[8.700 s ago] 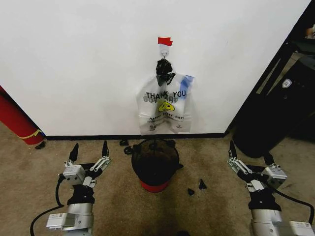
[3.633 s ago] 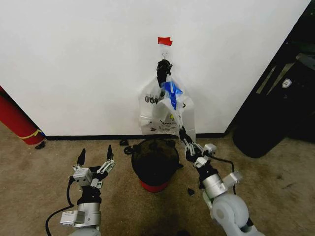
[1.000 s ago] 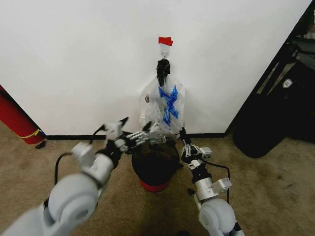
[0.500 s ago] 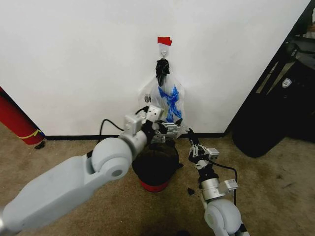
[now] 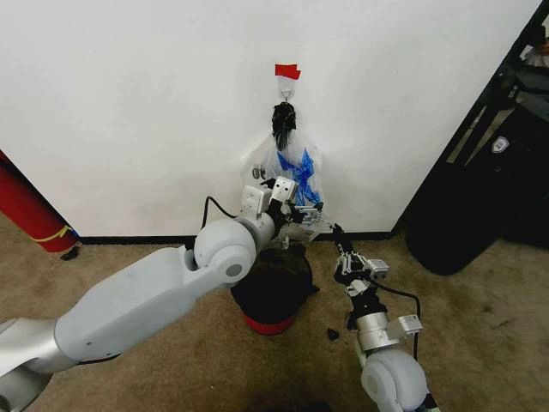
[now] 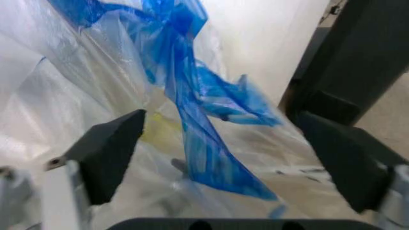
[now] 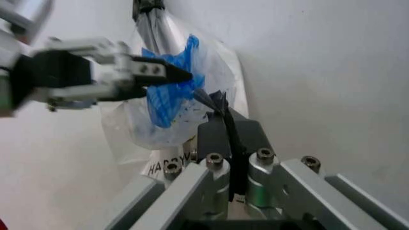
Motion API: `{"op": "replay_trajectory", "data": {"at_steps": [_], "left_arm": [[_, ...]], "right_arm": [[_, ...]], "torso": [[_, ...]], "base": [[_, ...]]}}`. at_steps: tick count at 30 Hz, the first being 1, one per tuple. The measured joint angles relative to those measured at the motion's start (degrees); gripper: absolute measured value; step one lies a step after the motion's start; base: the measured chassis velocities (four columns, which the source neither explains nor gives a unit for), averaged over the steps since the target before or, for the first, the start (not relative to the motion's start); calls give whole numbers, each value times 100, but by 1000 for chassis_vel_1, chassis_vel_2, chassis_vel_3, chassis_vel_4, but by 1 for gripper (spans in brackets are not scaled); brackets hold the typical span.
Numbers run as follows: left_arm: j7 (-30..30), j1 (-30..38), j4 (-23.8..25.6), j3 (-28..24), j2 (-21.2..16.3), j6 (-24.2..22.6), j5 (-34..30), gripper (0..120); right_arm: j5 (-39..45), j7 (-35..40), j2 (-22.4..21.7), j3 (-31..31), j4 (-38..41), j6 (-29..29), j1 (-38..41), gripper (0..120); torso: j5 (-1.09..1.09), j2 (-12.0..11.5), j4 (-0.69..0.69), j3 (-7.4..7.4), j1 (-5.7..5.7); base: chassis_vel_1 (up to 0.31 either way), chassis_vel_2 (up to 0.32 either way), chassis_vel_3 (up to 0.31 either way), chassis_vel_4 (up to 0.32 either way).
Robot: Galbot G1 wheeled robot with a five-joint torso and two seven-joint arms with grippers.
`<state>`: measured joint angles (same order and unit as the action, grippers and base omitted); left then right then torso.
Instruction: Pick up the garbage bag from the wall and place it over the trash bin.
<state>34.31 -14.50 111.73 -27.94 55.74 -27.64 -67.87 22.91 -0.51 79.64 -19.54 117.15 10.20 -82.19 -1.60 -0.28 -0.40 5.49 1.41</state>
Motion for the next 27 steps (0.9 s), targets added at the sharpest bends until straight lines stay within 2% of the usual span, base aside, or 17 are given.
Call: {"op": "replay_trajectory", "data": {"at_steps": [3, 5, 9, 13, 17, 21, 24, 27], "left_arm": [[61, 20, -140, -34, 25, 34, 0, 75], [65, 14, -142, -34, -4, 38, -3, 72], [53, -18, -88, -69, -132, 82, -16, 53], [49, 4, -100, -104, -124, 90, -16, 47], [105, 206, -269, -224, 183, 195, -13, 23], [157, 202, -252, -201, 189, 223, -12, 17], [254, 90, -139, -59, 146, 278, -7, 0], [302, -1, -42, 36, 126, 302, -6, 0]], "right_arm": [[52, 0, -54, -42, 59, -12, -31, 0], [74, 0, -71, -65, 79, -17, -41, 0], [135, 20, -94, -113, 109, -50, -28, 0], [148, 36, -68, -109, 137, -78, -13, 0], [124, 51, -20, -243, 265, -96, -105, 0], [122, 57, -49, -286, 279, -96, -121, 0], [100, 72, -113, -327, 316, -109, -151, 0], [58, 124, -140, -331, 389, -188, -176, 0]], "torso": [[0, 0, -1, 0, 0], [0, 0, 0, 0, 0], [0, 0, 2, 0, 0], [0, 0, 3, 0, 0], [0, 0, -5, 0, 0], [1, 0, -2, 0, 0], [0, 0, 3, 0, 0], [1, 1, 0, 0, 0]], "base": [[0, 0, 0, 0], [0, 0, 0, 0], [0, 0, 0, 0], [0, 0, 0, 0], [0, 0, 0, 0], [0, 0, 0, 0], [0, 0, 0, 0], [0, 0, 0, 0]]}}
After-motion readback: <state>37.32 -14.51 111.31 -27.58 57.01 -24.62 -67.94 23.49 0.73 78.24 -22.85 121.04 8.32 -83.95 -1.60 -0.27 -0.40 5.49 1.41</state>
